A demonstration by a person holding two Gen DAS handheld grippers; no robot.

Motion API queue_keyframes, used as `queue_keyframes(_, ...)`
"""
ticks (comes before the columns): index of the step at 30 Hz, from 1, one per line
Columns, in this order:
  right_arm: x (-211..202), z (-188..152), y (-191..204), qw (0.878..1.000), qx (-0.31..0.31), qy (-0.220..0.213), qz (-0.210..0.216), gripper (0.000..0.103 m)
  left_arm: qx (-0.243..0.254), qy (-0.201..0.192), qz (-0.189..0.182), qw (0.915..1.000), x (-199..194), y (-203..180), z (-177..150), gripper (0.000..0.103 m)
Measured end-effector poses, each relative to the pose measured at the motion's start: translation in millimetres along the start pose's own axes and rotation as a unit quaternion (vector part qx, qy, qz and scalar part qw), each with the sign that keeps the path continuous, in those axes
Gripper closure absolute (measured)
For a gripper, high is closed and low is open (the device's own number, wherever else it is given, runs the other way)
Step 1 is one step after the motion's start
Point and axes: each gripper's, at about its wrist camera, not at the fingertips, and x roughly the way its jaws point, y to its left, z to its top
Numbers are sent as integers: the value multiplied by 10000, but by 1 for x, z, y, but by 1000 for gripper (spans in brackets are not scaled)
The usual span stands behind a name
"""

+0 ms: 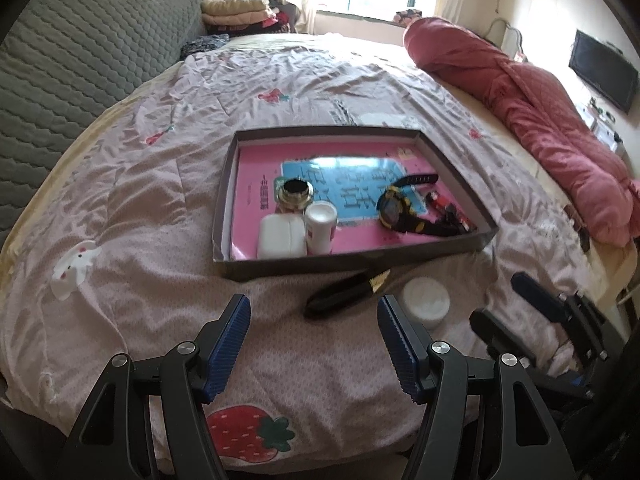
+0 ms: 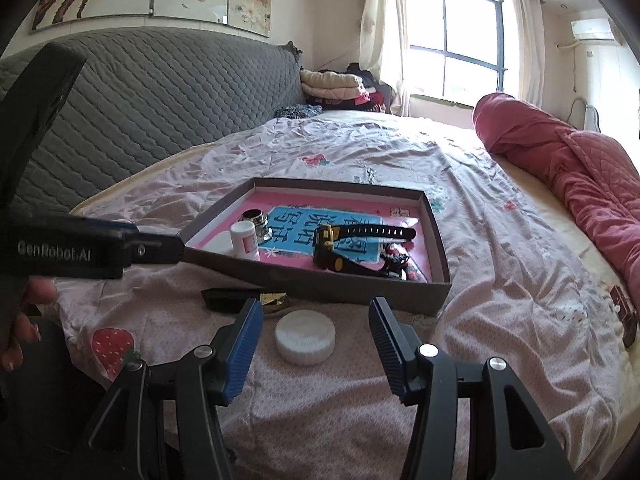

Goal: Organize rigid objects
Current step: 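Move the left gripper to the black gold-tipped tube while the right approaches the white cap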

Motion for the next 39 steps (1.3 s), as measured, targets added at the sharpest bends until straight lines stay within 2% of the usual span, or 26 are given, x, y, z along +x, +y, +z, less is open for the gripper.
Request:
queue_keyframes(7, 6, -6, 5, 9997, -94, 196, 55, 48, 98, 174, -20, 9998, 24, 5, -10, 35)
queue_keyframes(19, 26, -12, 3, 9986, -56, 500, 174, 48, 502, 451, -35, 9977, 73, -4, -6, 35)
queue_keyframes(34, 58, -17, -2, 9955, -3, 898, 289, 48, 1222, 652, -449, 9893, 113, -26, 0, 37)
queue_keyframes(39, 73, -19, -2, 9943, -55, 1033, 250, 48, 1175, 682, -610, 9889, 117, -23, 0, 37)
